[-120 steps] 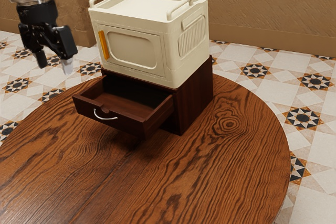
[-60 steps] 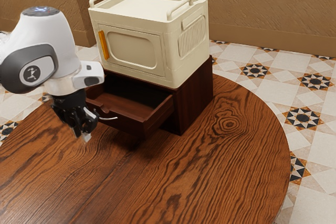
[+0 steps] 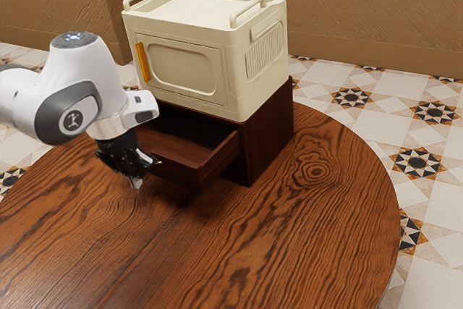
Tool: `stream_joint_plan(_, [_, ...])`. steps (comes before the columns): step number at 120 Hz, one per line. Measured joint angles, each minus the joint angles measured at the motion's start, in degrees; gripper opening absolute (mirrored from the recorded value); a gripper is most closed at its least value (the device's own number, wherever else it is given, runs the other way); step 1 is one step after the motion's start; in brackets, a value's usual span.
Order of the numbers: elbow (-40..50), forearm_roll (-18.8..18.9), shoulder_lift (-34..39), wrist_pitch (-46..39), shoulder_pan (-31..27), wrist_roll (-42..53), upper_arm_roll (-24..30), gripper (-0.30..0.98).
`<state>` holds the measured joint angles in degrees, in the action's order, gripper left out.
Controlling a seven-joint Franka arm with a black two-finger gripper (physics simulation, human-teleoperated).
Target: Push the drawer handle with one arm to close the drawer
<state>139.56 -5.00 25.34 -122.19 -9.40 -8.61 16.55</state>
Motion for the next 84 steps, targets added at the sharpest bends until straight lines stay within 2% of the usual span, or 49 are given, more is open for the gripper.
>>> stream_joint_plan(24, [-0.31, -0.41, -0.44, -1.50, -1.81, -2.12, 0.85, -0.10])
stream_joint_plan(40, [-0.60, 0.99, -5.75, -4.35, -2.32, -3.24, 1.81, -0.10])
stream_joint_plan(57, [-5.02, 3.03, -11.82, -6.25, -2.54, -4.28, 2.66, -0.10])
stream_joint_plan(84, [-6.56, 5.61, -12.79, -4.45, -3.41, -5.53, -1.41, -0.10])
